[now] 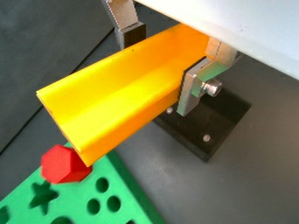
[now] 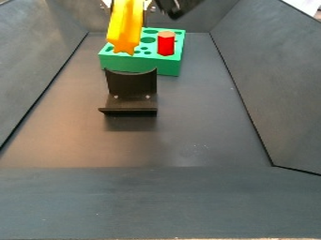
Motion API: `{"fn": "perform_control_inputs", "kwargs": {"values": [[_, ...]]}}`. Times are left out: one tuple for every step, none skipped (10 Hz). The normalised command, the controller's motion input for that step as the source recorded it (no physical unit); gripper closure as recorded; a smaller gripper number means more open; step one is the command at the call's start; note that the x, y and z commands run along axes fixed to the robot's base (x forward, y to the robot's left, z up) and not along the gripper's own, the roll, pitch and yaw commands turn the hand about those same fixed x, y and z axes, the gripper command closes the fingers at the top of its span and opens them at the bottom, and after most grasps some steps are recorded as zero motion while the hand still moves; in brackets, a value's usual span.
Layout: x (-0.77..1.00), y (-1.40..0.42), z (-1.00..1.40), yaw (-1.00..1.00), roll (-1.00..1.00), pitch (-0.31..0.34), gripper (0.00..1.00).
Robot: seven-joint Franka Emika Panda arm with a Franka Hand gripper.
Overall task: Pick up the star object. Move up. Place the star object on the fixture. Regrasp the star object. Move to above the board. Insert the star object.
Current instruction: Place the star object on the fixture.
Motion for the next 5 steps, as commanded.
{"fn": "perform_control_inputs", "kwargs": {"values": [[0.07,0.04,-0.02,0.01,-0.73,-0.006,1.0],[0.08,0.04,-0.02,0.01,-0.48,0.045,1.0],[0.08,0.04,-0.01,-0.01,-0.31,0.073,1.0],[0.13,0.13,-1.0,0.08,-1.0,0.213,1.0],[0.13,0.14,-1.0,0.06,-1.0,0.218,1.0]]}}
